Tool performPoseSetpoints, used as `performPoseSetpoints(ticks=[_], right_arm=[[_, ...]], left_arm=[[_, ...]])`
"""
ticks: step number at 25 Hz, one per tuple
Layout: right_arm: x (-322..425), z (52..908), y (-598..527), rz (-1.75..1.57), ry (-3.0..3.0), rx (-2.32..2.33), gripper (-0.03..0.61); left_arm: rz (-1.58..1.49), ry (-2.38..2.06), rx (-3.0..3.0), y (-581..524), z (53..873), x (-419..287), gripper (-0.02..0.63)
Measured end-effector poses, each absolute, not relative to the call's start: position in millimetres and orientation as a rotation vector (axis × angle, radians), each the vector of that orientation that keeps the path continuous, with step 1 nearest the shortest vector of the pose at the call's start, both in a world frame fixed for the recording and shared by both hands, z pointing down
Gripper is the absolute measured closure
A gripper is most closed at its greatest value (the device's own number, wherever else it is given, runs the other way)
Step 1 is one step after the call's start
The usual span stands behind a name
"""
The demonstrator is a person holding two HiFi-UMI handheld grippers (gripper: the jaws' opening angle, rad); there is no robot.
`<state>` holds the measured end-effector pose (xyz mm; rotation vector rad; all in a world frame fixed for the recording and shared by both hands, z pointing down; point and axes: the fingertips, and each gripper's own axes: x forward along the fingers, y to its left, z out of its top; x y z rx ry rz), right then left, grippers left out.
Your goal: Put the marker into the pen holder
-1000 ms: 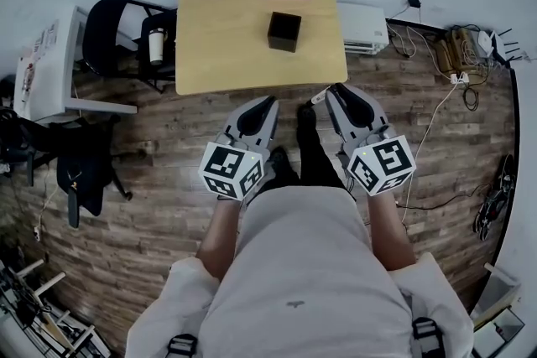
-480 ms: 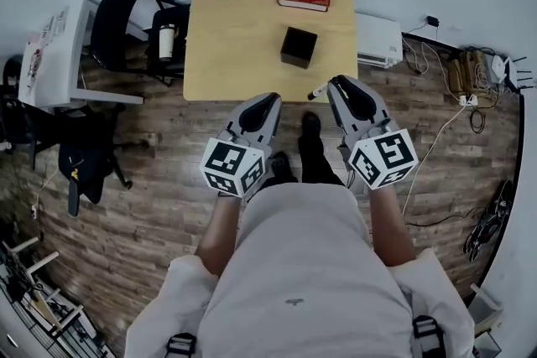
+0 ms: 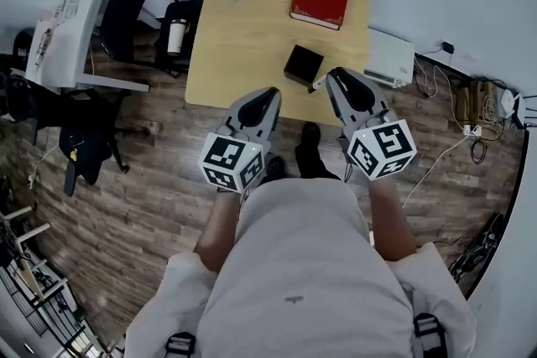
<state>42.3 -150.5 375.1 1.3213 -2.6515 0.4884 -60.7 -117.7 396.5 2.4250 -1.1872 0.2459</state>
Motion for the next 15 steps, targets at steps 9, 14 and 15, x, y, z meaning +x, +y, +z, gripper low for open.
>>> performPoseSetpoints(ticks=[9,14,15], right_arm=[[52,407,-199,0.493,-2.69,1.151,0.511],[48,426,-213,0.483,-2.697,1.049,0.511],[47,429,-214,0.483,-2.7,1.032,0.511]], left_arm=[[0.251,-1.298,2.35,-147,407,-38,0.598],[0.248,-1.368,2.308,-155,411,-34,0.598],[0.25,-1.377,2.301,-155,411,-33,0.598]])
